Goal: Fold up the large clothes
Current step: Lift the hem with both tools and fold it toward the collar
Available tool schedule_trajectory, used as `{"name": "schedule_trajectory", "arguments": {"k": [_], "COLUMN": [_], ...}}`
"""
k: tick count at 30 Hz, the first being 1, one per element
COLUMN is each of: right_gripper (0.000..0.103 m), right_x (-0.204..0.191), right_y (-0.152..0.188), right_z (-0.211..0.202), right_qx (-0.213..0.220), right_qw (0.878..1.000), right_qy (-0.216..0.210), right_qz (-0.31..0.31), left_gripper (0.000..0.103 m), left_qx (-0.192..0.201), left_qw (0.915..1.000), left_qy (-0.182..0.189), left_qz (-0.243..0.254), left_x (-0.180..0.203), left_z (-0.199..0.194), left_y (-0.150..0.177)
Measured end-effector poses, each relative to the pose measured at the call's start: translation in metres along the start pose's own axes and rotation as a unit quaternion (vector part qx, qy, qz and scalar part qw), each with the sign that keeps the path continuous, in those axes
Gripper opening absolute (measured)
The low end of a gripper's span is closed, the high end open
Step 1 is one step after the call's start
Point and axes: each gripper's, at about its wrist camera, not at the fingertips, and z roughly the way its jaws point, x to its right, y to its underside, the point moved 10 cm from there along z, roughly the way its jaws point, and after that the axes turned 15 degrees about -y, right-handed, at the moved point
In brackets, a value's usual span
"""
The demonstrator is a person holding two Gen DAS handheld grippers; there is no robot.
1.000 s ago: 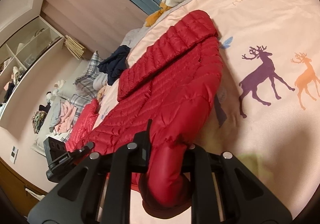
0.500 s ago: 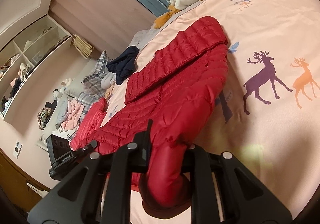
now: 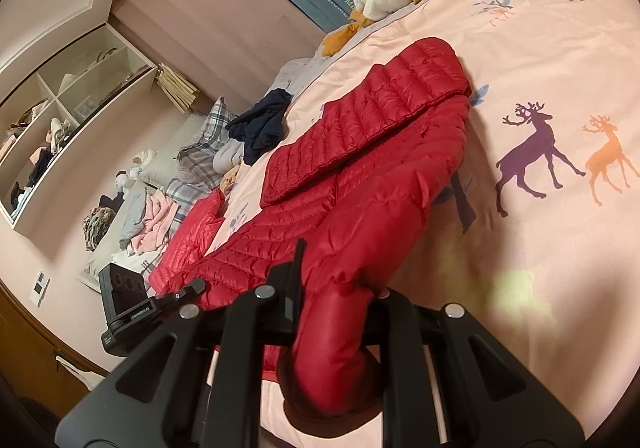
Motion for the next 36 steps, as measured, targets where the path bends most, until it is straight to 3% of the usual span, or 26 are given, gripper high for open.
{"name": "schedule_trajectory", "arguments": {"k": [36], "right_gripper": [0.014], "right_x": [-0.052], "right_y": [0.000], "right_z": [-0.032], "right_qx": [-0.002], "right_qw": [0.998], "right_qy": [-0.051], "right_qz": [-0.042], "left_gripper": [0.012], "left_qx": [0.018], "left_qw": [0.9993], "left_qy": [0.014], "left_qz": [0.028], "left_x": [0.013], "left_z": [-0.034], "left_y": [-0.011]}}
